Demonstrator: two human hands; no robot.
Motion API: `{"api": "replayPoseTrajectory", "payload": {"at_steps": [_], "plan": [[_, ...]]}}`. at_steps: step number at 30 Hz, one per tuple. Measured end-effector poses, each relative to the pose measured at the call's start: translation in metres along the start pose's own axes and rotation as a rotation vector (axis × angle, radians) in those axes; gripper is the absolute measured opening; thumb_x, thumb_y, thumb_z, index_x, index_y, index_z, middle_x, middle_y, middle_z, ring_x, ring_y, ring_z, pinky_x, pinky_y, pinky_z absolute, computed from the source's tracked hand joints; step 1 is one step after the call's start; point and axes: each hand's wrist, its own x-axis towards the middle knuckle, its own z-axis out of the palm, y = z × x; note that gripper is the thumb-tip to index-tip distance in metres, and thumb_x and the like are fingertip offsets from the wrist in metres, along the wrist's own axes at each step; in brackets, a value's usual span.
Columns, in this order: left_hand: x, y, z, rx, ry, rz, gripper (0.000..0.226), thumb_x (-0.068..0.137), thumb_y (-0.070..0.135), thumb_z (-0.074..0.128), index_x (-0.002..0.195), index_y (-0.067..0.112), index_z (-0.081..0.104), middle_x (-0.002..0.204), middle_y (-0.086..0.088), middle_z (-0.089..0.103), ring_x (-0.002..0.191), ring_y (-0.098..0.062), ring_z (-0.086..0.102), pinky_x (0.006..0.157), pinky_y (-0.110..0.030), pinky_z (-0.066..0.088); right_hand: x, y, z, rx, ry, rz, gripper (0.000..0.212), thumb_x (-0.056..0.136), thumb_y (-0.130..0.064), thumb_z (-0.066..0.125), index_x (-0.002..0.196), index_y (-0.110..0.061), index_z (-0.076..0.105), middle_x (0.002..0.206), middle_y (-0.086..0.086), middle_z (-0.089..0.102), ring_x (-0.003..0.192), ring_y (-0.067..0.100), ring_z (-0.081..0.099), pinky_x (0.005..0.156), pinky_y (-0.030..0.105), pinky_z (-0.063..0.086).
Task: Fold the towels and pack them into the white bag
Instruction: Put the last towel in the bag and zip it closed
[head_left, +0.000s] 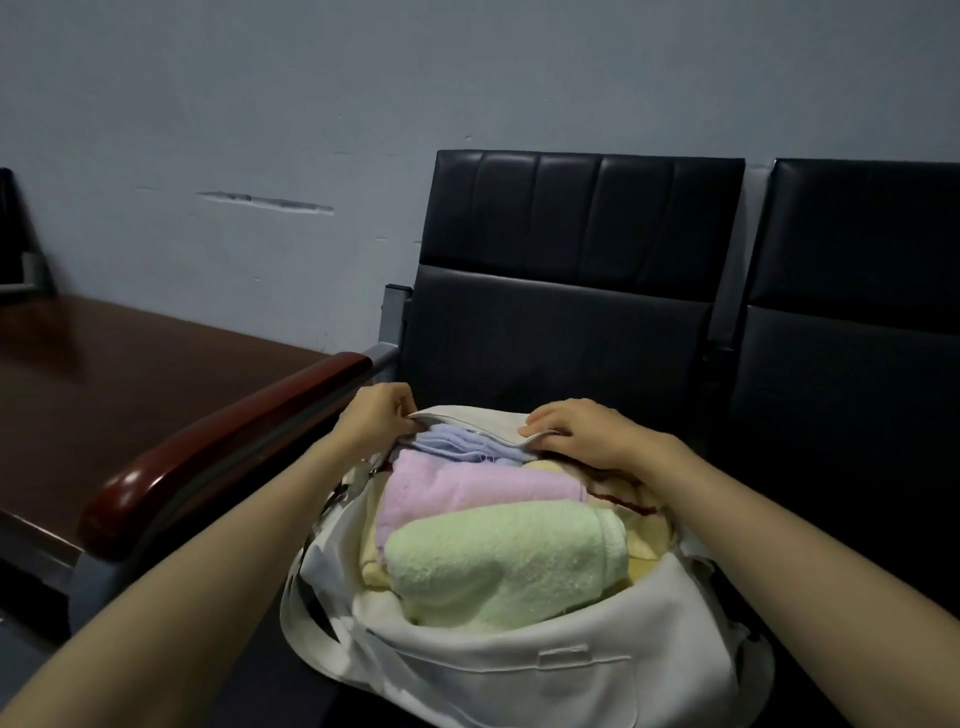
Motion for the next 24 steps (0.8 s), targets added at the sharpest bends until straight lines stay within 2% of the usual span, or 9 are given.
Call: {"api": "replayPoseTrajectory", "payload": {"at_steps": [2, 4, 7, 9, 12, 15, 19, 21, 24], "plan": [[-0.005, -0.003, -0.014, -0.179, -0.101, 0.104, 0.014, 0.078, 0.019, 0.079, 0.082, 0.021, 0.065, 0.081, 0.005, 0.065, 0.078, -0.012, 0.06, 0.064, -0.017, 0.043, -0.008, 0.003, -0.009, 0.117, -0.054, -0.015, 0.029, 0.097, -0.04, 0.052, 0.123, -0.034, 0.065, 0.133, -0.016, 0.056, 0.124, 0.004, 0.048, 0.107, 0.025, 0.036], [-0.013, 0.002, -0.023, -0.328, -0.158, 0.181, 0.026, 0.081, 0.027, 0.075, 0.106, 0.024, 0.068, 0.102, 0.011, 0.066, 0.094, -0.004, 0.061, 0.08, -0.015, 0.046, -0.014, -0.002, -0.021, 0.318, -0.03, 0.011, 0.028, 0.097, -0.038, 0.052, 0.12, -0.032, 0.066, 0.12, -0.017, 0.063, 0.114, 0.0, 0.056, 0.096, 0.015, 0.04], [-0.018, 0.021, -0.021, -0.246, -0.205, 0.279, 0.031, 0.09, 0.032, 0.064, 0.12, 0.026, 0.065, 0.109, 0.019, 0.062, 0.099, 0.001, 0.058, 0.083, -0.012, 0.045, -0.021, -0.011, -0.035, 0.53, 0.068, 0.033, 0.021, 0.098, -0.035, 0.052, 0.108, -0.032, 0.07, 0.102, -0.015, 0.069, 0.095, -0.001, 0.063, 0.078, 0.008, 0.047], [-0.018, 0.031, -0.018, -0.132, -0.362, 0.256, 0.028, 0.092, 0.033, 0.06, 0.118, 0.025, 0.068, 0.109, 0.016, 0.065, 0.097, -0.001, 0.06, 0.083, -0.013, 0.048, -0.028, -0.011, -0.037, 0.524, -0.029, 0.038, 0.022, 0.097, -0.038, 0.052, 0.109, -0.033, 0.071, 0.105, -0.014, 0.071, 0.097, 0.0, 0.064, 0.083, 0.012, 0.048], [-0.015, 0.029, -0.012, -0.016, -0.537, 0.183, 0.028, 0.09, 0.038, 0.062, 0.115, 0.027, 0.071, 0.117, 0.014, 0.065, 0.105, -0.004, 0.058, 0.094, -0.019, 0.042, -0.036, -0.004, -0.026, 0.26, -0.207, 0.002, 0.028, 0.097, -0.044, 0.051, 0.121, -0.041, 0.064, 0.127, -0.024, 0.059, 0.116, -0.002, 0.054, 0.101, 0.018, 0.04], [-0.015, 0.021, -0.007, -0.095, -0.532, 0.128, 0.027, 0.089, 0.039, 0.064, 0.113, 0.027, 0.072, 0.116, 0.015, 0.066, 0.104, -0.001, 0.058, 0.096, -0.019, 0.041, -0.035, -0.003, -0.019, 0.069, -0.232, -0.019, 0.032, 0.1, -0.042, 0.045, 0.13, -0.044, 0.055, 0.143, -0.022, 0.045, 0.131, 0.001, 0.039, 0.113, 0.025, 0.029], [-0.021, 0.028, -0.014, -0.235, -0.523, 0.045, 0.032, 0.093, 0.043, 0.057, 0.11, 0.021, 0.073, 0.113, 0.006, 0.069, 0.108, -0.009, 0.062, 0.099, -0.023, 0.046, -0.039, -0.007, -0.022, -0.067, -0.286, -0.014, 0.045, 0.099, -0.035, 0.048, 0.143, -0.041, 0.04, 0.152, -0.018, 0.034, 0.14, 0.006, 0.031, 0.117, 0.029, 0.024], [-0.031, 0.032, -0.023, -0.195, -0.476, 0.075, 0.037, 0.093, 0.049, 0.052, 0.11, 0.023, 0.072, 0.115, 0.007, 0.068, 0.109, -0.01, 0.061, 0.101, -0.027, 0.045, -0.052, -0.009, -0.033, 0.016, -0.274, 0.026, 0.049, 0.095, -0.039, 0.056, 0.142, -0.039, 0.043, 0.145, -0.02, 0.042, 0.132, 0.002, 0.039, 0.112, 0.024, 0.029], [-0.058, 0.032, -0.029, -0.185, -0.299, 0.182, 0.03, 0.088, 0.05, 0.059, 0.108, 0.031, 0.07, 0.108, 0.016, 0.066, 0.101, 0.0, 0.061, 0.093, -0.023, 0.047, -0.074, -0.007, -0.048, 0.177, -0.083, 0.067, 0.04, 0.091, -0.043, 0.061, 0.13, -0.039, 0.057, 0.127, -0.021, 0.058, 0.118, 0.001, 0.052, 0.104, 0.024, 0.041]]}}
